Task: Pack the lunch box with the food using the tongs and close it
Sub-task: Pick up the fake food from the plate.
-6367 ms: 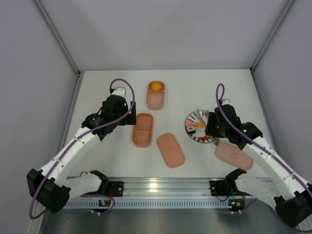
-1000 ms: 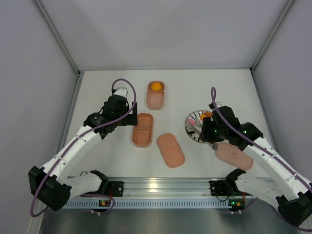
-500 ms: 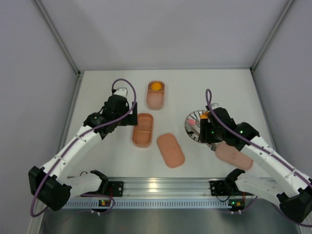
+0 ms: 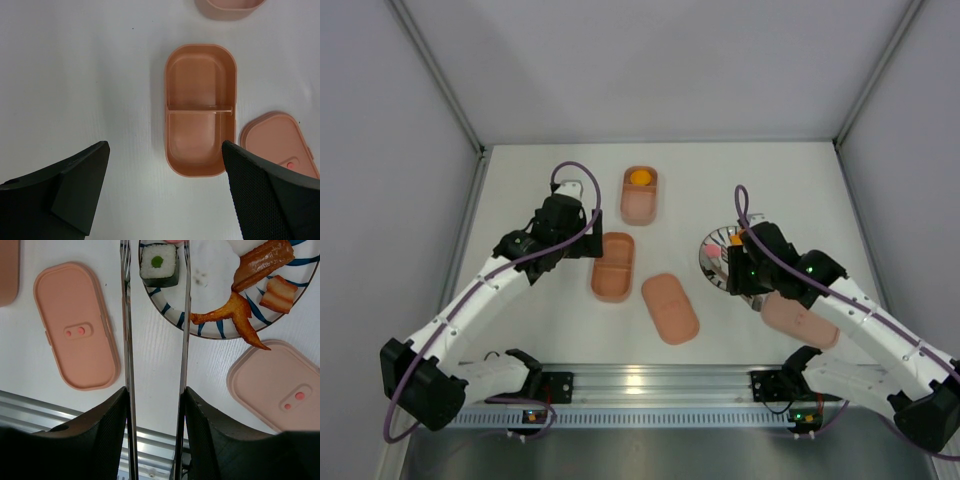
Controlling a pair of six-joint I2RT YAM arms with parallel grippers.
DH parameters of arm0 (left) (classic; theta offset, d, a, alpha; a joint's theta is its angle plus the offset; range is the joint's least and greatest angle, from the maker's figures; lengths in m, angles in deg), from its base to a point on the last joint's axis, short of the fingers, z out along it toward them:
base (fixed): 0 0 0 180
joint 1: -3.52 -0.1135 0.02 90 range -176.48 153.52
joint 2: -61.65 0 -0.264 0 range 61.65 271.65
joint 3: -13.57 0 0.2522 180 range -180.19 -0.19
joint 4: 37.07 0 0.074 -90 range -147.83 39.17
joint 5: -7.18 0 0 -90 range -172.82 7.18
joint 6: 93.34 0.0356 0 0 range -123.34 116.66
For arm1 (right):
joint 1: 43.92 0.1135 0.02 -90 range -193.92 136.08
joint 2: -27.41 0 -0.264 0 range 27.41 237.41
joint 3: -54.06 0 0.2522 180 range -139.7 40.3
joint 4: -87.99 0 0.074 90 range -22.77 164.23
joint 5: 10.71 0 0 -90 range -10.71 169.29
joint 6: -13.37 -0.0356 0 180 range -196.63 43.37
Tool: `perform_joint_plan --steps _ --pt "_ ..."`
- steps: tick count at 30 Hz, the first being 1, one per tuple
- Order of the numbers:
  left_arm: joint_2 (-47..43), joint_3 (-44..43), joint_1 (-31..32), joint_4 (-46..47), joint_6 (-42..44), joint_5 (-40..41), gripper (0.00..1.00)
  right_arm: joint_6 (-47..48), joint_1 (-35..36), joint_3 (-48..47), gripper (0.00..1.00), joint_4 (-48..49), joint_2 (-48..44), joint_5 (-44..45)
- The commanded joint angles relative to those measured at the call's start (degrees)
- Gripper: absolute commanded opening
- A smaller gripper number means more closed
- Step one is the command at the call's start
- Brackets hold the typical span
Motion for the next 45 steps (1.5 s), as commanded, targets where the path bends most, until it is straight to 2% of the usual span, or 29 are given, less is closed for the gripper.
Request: perform_joint_plan --steps 1,33,40,45 --pt "-0.1 0.3 -0.2 2.0 -0.4 -0.4 0.99 -0.4 1.4 -0.7 0.47 -2.5 0.0 1.4" --pt "0.1 0.3 -0.3 2.1 -0.4 -0.6 0.99 -0.1 3.9 -0.4 0.46 -3.1 2.7 2.4" --pt "0.2 0.2 -0.3 2.1 -0.4 -0.6 0.99 -0.7 3.9 -0.9 0.33 -3.9 2.2 3.8" --pt "0.1 0.2 -0.3 2.0 -0.4 -0.6 0.99 -0.9 3.9 -2.0 0.30 -4.9 1.7 4.5"
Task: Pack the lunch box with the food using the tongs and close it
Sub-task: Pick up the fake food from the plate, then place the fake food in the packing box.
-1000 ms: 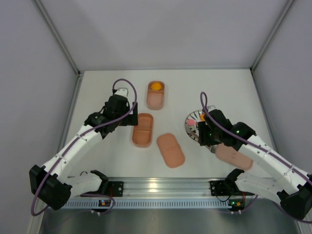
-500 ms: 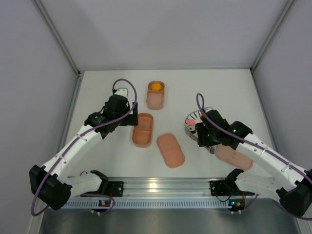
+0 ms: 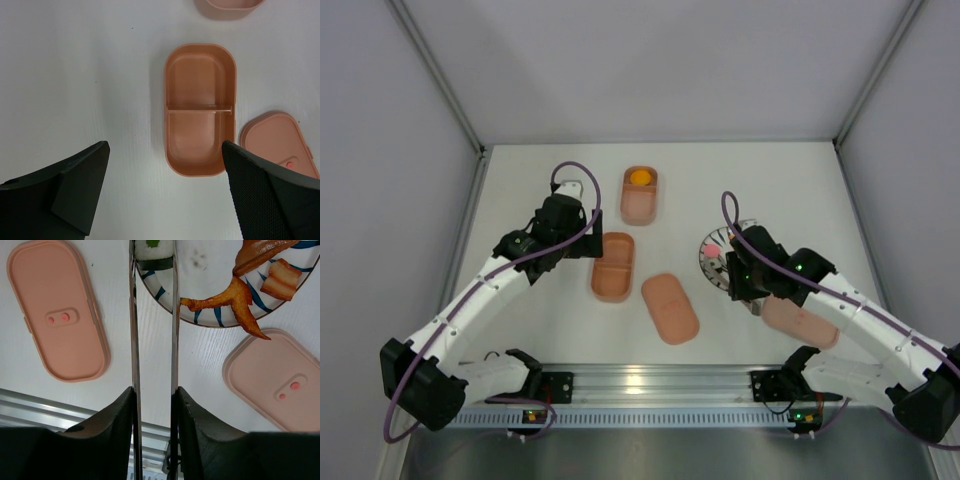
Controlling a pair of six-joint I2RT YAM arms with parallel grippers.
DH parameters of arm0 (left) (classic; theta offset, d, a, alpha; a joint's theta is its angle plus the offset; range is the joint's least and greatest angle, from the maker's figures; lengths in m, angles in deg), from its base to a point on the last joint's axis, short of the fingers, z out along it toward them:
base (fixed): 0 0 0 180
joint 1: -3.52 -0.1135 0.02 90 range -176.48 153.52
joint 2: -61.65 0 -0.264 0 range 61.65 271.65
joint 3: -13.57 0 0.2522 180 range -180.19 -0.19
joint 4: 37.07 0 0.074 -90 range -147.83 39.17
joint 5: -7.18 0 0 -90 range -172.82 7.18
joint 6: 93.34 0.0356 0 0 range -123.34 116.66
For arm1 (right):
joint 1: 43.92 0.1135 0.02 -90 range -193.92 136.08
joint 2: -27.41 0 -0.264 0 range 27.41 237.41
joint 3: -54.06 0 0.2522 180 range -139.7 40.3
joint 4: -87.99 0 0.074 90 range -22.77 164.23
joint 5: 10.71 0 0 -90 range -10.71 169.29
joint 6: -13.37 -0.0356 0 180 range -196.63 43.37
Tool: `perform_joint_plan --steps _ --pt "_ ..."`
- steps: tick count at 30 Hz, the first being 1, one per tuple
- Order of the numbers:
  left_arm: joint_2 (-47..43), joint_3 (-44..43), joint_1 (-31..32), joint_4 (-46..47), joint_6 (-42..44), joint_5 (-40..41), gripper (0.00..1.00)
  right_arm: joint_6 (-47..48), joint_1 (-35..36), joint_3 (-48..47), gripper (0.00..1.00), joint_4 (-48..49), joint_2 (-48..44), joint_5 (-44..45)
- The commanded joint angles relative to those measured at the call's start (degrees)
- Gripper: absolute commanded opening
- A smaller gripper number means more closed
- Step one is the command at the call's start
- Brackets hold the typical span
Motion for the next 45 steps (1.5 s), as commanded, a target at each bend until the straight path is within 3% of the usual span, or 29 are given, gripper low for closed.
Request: perform_joint_plan --steps 1,17,24,35,45 --pt "0.0 0.2 -0.2 2.0 -0.4 -0.4 0.99 -0.4 1.3 -2.5 0.29 -2.8 -1.2 2.9" --pt "-0.3 0.2 -0.2 2.0 -0.3 -0.3 0.99 0.0 1.3 -7.9 0.24 -4.2 -1.4 4.2" --pt "-0.3 0.2 -0.3 2.0 -0.3 -0.3 0.99 1.3 1.3 -12.8 0.24 -0.4 2.2 3.8" --pt "-0.1 0.2 -0.2 2.0 -0.2 0.1 0.99 1.8 1.3 -30.7 0.21 17.7 25.1 -1.5" --pt "0.3 0.1 -0.3 2.0 0.1 0.5 0.99 2.2 1.8 -47.7 0.21 19.7 45.4 -4.2"
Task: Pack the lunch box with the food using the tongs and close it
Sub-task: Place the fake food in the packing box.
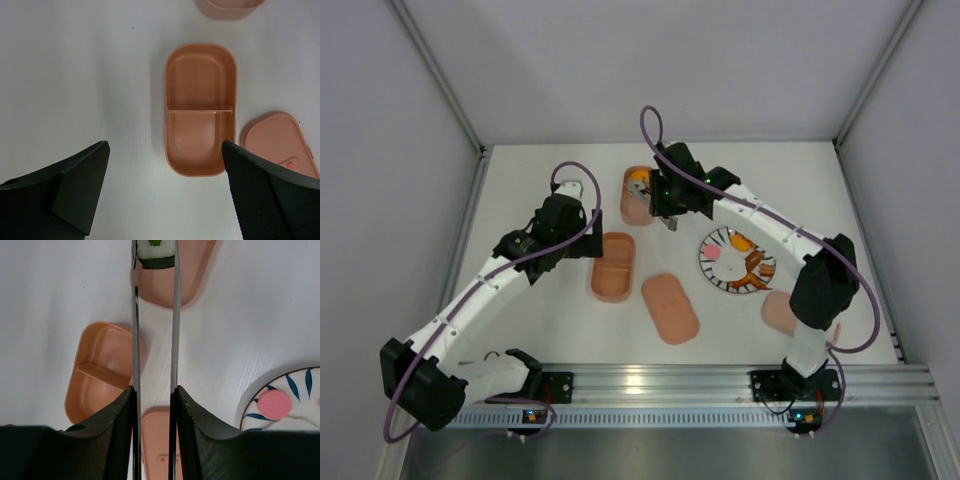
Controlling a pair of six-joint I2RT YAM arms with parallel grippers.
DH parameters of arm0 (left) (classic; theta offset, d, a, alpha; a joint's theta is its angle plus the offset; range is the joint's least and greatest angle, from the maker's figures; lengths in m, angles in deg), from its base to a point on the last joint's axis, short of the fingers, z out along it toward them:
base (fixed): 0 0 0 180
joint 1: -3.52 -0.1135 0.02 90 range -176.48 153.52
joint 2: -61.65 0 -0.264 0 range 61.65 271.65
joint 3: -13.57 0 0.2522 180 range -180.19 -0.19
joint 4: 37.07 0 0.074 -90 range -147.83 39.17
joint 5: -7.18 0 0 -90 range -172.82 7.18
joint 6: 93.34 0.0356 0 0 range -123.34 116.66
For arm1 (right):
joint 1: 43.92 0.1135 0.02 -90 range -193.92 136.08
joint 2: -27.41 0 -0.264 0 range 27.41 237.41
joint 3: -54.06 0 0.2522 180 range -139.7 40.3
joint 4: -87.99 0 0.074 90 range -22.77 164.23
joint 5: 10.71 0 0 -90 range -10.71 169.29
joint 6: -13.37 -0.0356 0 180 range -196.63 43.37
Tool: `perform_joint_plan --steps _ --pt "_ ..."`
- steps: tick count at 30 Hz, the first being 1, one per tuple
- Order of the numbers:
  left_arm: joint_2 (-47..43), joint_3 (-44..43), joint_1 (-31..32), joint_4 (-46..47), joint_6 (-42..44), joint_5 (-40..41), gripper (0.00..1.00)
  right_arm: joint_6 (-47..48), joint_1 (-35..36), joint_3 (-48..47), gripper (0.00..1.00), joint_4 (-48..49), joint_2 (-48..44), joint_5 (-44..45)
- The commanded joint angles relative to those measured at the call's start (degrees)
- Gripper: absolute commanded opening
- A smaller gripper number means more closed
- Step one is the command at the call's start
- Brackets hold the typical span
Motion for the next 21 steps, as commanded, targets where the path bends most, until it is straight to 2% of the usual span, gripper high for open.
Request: perform_joint_plan --steps 1,9,16,21 --pt "0.4 0.0 -0.2 2.0 0.1 0.4 0.99 0.7 1.3 -5.7 0.21 5.0 2.8 -0.5" --pt "0.5 0.2 -0.2 1.9 0.1 0.5 0.99 -0.1 1.3 -8.8 0.22 5.8 8.7 -1.1" --pt "1.0 0.1 -0.3 1.9 -0.2 0.3 0.99 -1.3 1.3 -7.9 0.23 6.3 9.8 1.5" --pt "1.1 0.1 -0.2 2.0 -0.2 0.2 0.99 -1.9 1.3 -7.7 0.27 6.8 11.0 2.1"
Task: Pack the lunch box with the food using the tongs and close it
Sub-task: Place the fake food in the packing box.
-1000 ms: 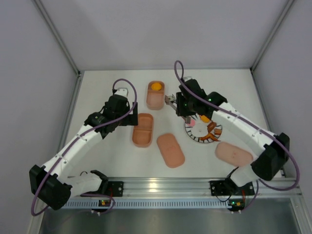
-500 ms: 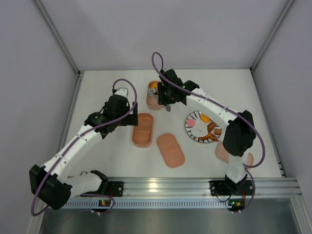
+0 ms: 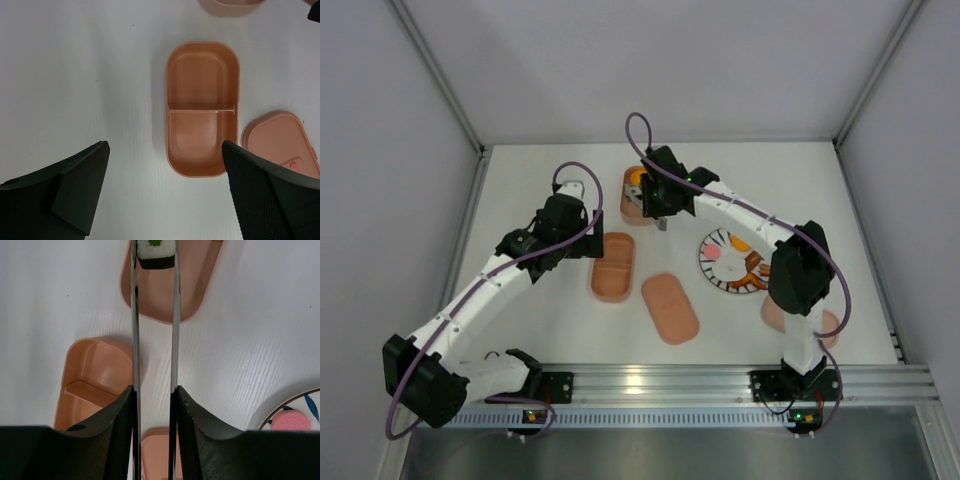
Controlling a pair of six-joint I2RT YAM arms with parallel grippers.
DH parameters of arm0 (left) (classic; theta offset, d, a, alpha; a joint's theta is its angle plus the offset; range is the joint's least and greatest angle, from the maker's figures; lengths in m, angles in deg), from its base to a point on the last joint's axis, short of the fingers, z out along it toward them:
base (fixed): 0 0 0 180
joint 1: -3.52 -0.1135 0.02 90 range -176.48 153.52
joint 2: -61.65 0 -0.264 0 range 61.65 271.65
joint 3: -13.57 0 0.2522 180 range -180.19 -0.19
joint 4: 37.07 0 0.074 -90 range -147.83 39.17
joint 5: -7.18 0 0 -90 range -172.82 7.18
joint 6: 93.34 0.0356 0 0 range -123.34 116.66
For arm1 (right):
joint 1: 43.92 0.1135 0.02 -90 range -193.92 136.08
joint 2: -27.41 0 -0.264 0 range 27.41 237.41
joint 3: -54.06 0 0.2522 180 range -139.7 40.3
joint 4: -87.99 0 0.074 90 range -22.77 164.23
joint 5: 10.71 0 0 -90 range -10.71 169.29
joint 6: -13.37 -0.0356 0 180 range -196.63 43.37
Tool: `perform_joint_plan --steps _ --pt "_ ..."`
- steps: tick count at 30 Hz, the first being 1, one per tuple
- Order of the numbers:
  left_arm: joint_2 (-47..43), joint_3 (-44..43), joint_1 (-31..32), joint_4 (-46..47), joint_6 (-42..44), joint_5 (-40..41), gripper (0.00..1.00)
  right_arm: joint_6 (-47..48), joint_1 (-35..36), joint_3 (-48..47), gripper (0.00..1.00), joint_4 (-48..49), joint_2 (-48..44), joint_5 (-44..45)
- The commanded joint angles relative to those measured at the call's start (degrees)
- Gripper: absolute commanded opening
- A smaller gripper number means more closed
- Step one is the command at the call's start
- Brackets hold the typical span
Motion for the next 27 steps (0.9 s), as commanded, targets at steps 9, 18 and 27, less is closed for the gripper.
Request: perform_joint_plan --steps 9,18,27 --pt "0.2 0.2 -0.2 2.0 -0.2 0.1 0.99 -1.7 1.2 -2.1 0.41 6.6 1.7 1.8" --pt "0.3 0.2 -0.3 1.9 -0.2 0.1 0.99 -1.6 1.0 -2.5 0.43 6.3 1.4 2.2" --pt "0.1 0.2 -0.2 1.8 -0.3 0.0 0.99 -0.8 1.1 1.6 0.44 3.6 -9.3 4.8"
